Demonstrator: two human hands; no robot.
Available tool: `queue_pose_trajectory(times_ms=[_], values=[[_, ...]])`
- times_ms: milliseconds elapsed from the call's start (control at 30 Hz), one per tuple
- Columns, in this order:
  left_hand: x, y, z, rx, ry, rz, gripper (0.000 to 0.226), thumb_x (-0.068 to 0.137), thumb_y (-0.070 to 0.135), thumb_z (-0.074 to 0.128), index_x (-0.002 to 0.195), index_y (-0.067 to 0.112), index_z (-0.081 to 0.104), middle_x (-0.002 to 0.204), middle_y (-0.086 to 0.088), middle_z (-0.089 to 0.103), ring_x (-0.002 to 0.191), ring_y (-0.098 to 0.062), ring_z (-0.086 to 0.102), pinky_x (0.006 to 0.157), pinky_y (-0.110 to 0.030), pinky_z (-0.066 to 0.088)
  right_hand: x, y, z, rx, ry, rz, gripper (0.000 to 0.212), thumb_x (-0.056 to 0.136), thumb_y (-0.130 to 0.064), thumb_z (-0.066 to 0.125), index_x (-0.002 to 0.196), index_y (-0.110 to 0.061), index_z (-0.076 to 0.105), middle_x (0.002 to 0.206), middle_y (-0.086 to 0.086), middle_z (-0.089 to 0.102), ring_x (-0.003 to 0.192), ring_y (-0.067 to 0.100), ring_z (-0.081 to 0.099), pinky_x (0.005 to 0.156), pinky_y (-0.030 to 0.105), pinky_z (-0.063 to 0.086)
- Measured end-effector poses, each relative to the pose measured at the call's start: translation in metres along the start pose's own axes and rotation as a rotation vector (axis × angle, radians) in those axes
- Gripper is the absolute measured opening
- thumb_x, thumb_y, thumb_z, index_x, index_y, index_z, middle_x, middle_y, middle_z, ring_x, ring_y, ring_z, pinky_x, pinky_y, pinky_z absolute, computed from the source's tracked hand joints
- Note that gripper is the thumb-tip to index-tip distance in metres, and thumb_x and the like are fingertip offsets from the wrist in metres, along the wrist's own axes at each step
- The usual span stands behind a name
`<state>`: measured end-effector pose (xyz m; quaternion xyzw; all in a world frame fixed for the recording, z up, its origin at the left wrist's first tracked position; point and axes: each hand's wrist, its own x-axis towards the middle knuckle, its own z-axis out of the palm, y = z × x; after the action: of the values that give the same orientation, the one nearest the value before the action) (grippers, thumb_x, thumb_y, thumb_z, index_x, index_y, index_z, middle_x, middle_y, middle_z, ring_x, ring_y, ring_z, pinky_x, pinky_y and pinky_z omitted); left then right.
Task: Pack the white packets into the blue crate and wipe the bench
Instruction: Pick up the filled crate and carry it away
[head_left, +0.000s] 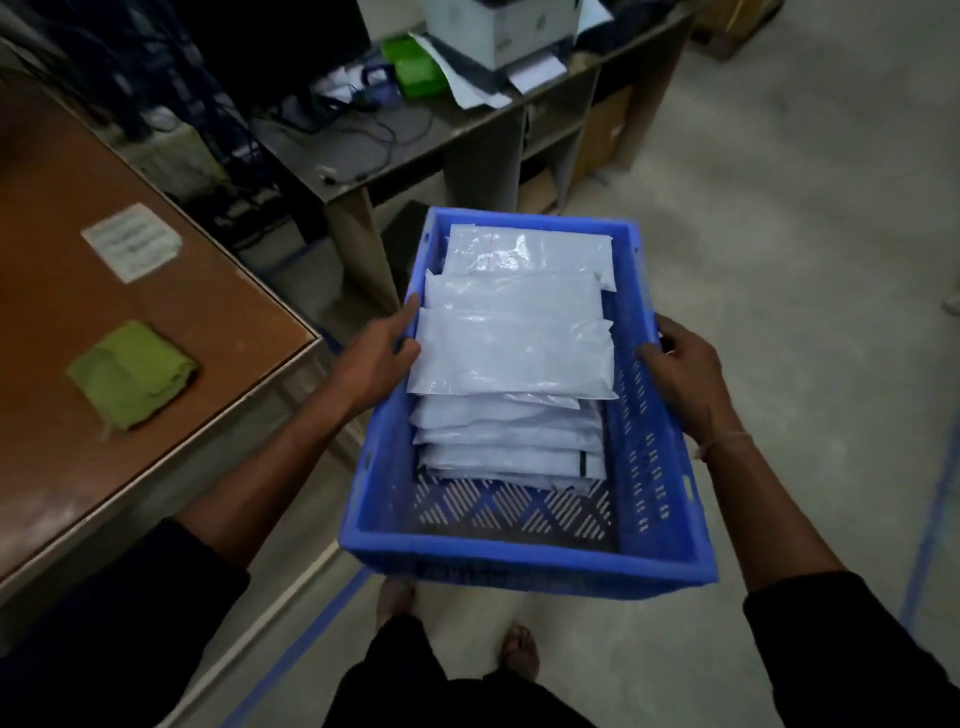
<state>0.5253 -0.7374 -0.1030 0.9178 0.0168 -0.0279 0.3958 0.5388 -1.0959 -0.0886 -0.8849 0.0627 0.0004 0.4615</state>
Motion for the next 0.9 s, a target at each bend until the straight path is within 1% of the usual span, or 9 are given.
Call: queue_pose_trajectory(times_ms=[67, 200, 267, 333, 467, 600, 733, 800, 900], values=[[-0.006, 0.019, -0.019, -0.013, 0.03, 0.011, 0.07, 0.089, 0.026, 0.048, 0.156, 0.012, 0.039, 0.135, -0.024, 0.063, 0.123, -0.029, 0.062, 0.101, -0.038, 0.046, 0.006, -0.024, -0.016, 0.027, 0.012, -0.051, 0.034, 0.084, -0.018, 0.055, 0.113, -0.024, 0.072, 0.099, 0.01, 0.074, 0.079, 0.014, 0.059, 0.076, 0.037, 0.052], [-0.022, 0.05, -0.055, -0.089, 0.156, -0.014, 0.076, 0.077, 0.048, 0.044, 0.137, 0.004, 0.061, 0.105, 0.0, 0.055, 0.103, -0.011, 0.049, 0.089, -0.033, 0.043, 0.018, -0.074, -0.042, 0.041, 0.004, -0.144, 0.032, 0.081, -0.02, 0.057, 0.107, -0.014, 0.075, 0.099, 0.017, 0.074, 0.079, 0.017, 0.061, 0.079, 0.043, 0.055], [-0.027, 0.064, -0.07, -0.104, 0.229, -0.022, 0.052, 0.091, 0.026, 0.054, 0.137, 0.001, 0.061, 0.109, 0.003, 0.05, 0.105, -0.01, 0.048, 0.086, -0.024, 0.038, 0.024, -0.098, -0.049, 0.054, 0.003, -0.169, 0.028, 0.084, -0.015, 0.059, 0.106, -0.011, 0.075, 0.1, 0.018, 0.074, 0.08, 0.017, 0.062, 0.08, 0.043, 0.055], [-0.03, 0.075, -0.086, -0.127, 0.312, -0.001, 0.041, 0.095, 0.007, 0.057, 0.135, -0.003, 0.062, 0.111, 0.002, 0.05, 0.106, -0.01, 0.047, 0.084, -0.021, 0.035, 0.029, -0.122, -0.053, 0.044, -0.002, -0.199, 0.027, 0.086, -0.011, 0.06, 0.107, -0.012, 0.076, 0.1, 0.014, 0.075, 0.081, 0.016, 0.063, 0.08, 0.038, 0.054], [-0.032, 0.078, -0.125, -0.156, 0.417, -0.012, 0.043, 0.097, -0.001, 0.058, 0.14, -0.004, 0.057, 0.133, -0.005, 0.061, 0.12, -0.01, 0.052, 0.097, -0.024, 0.041, 0.044, -0.17, -0.048, 0.027, -0.035, -0.248, 0.022, 0.085, -0.015, 0.061, 0.101, -0.013, 0.077, 0.098, 0.013, 0.075, 0.085, 0.019, 0.064, 0.081, 0.04, 0.054], [-0.034, 0.075, -0.172, -0.115, 0.455, 0.004, 0.048, 0.099, 0.007, 0.057, 0.146, 0.001, 0.053, 0.147, -0.008, 0.056, 0.127, -0.01, 0.05, 0.101, -0.028, 0.043, 0.059, -0.216, -0.028, 0.054, -0.085, -0.301, 0.026, 0.088, -0.011, 0.06, 0.109, -0.01, 0.075, 0.099, 0.008, 0.073, 0.088, 0.018, 0.063, 0.081, 0.032, 0.052], [-0.035, 0.064, -0.216, -0.114, 0.534, -0.005, 0.064, 0.083, 0.031, 0.058, 0.139, 0.001, 0.061, 0.129, -0.006, 0.067, 0.109, -0.014, 0.06, 0.096, -0.038, 0.05, 0.08, -0.257, 0.003, 0.079, -0.125, -0.329, 0.022, 0.085, -0.011, 0.063, 0.102, -0.004, 0.076, 0.098, 0.018, 0.074, 0.081, 0.017, 0.062, 0.079, 0.035, 0.054], [-0.03, 0.056, -0.236, -0.109, 0.57, -0.024, 0.052, 0.09, 0.012, 0.063, 0.14, -0.004, 0.058, 0.128, -0.001, 0.061, 0.113, -0.013, 0.055, 0.095, -0.031, 0.045, 0.087, -0.277, 0.02, 0.065, -0.154, -0.346, 0.017, 0.084, -0.013, 0.063, 0.095, -0.009, 0.076, 0.089, 0.014, 0.073, 0.08, 0.018, 0.063, 0.075, 0.034, 0.054], [-0.029, 0.041, -0.264, -0.079, 0.619, -0.053, 0.042, 0.096, -0.003, 0.058, 0.138, -0.007, 0.058, 0.138, -0.014, 0.06, 0.123, -0.02, 0.057, 0.096, -0.026, 0.041, 0.092, -0.304, 0.048, 0.095, -0.172, -0.378, 0.022, 0.081, -0.018, 0.063, 0.095, -0.008, 0.076, 0.093, 0.015, 0.074, 0.084, 0.025, 0.068, 0.078, 0.039, 0.056]])
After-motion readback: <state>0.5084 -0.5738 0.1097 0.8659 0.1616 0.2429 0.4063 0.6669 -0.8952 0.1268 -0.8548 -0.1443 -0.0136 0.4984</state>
